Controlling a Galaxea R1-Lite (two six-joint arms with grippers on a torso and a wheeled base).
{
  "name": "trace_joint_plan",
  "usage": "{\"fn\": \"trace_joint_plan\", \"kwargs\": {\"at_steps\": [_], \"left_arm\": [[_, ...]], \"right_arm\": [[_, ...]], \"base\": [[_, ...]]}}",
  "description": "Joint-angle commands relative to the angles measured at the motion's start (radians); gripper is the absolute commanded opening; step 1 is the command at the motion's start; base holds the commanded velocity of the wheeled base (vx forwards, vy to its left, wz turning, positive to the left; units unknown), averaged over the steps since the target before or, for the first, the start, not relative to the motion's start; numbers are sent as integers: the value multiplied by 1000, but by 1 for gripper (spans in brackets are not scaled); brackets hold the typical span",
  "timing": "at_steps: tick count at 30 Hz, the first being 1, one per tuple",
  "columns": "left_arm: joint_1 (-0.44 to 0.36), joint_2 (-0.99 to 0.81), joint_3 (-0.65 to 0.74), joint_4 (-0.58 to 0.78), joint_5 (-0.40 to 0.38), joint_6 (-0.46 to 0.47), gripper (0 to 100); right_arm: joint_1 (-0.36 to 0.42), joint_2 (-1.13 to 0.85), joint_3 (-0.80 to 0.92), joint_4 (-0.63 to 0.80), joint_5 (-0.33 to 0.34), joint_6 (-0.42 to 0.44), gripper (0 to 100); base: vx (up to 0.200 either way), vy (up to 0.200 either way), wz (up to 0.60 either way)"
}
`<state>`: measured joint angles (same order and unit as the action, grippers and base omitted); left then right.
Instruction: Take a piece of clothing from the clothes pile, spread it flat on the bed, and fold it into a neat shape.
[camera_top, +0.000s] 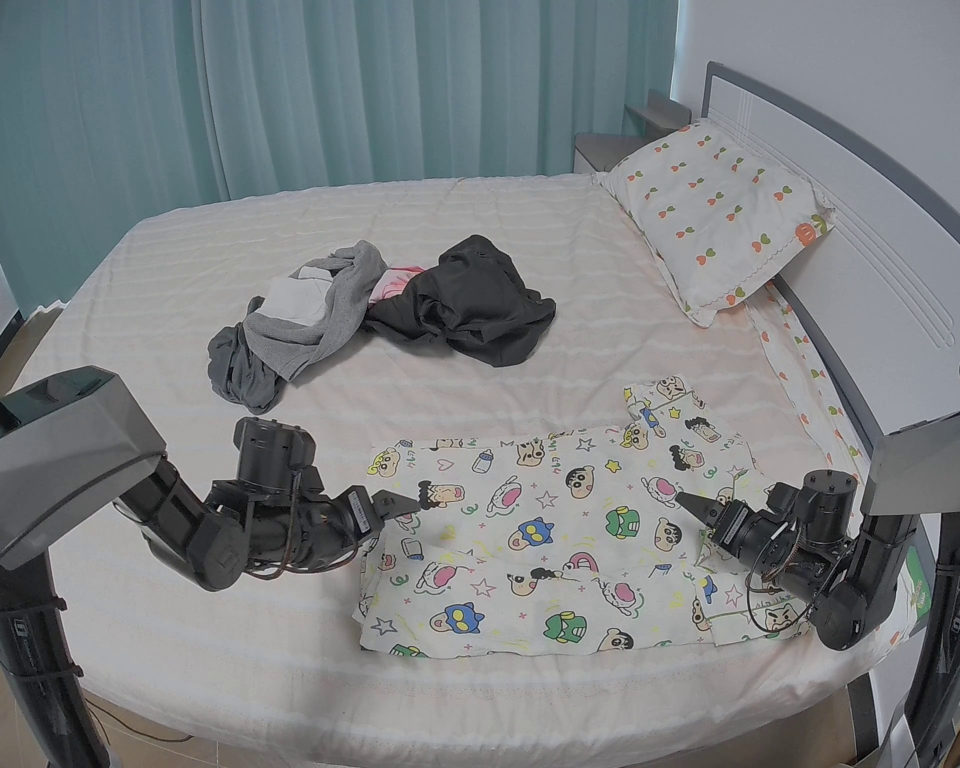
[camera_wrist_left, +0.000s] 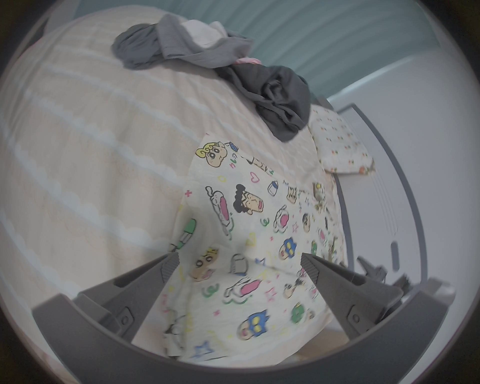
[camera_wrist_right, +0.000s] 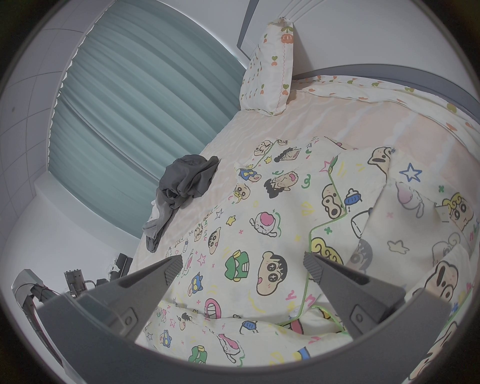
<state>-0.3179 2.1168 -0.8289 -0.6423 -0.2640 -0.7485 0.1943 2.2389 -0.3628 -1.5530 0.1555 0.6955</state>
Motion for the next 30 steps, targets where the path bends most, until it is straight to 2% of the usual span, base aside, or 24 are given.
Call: {"fn": "trace_joint_plan", "kwargs": {"at_steps": [1, 4, 7, 10, 15, 30], "left_arm": [[92, -32, 94, 9, -87, 215, 100], [97, -18, 120, 3, -124, 302, 100], [89, -17, 131, -3, -185, 324, 100], [69, 3, 125, -13, -205, 342, 100], [40, 68, 108, -49, -190, 396, 100], [11, 114, 56, -51, -158, 405, 100]], "right_arm": [[1, 2, -1, -15, 1, 1, 100], [1, 4, -1, -15, 1, -1, 100], [2, 4, 2, -15, 1, -1, 100], [2, 4, 1, -15, 2, 1, 100], [5, 2, 1, -15, 2, 1, 100], [14, 4, -1, -15, 2, -1, 100]], "base": [[0, 0, 0], [0, 0, 0], [0, 0, 0], [0, 0, 0], [0, 0, 0], [0, 0, 0]]}}
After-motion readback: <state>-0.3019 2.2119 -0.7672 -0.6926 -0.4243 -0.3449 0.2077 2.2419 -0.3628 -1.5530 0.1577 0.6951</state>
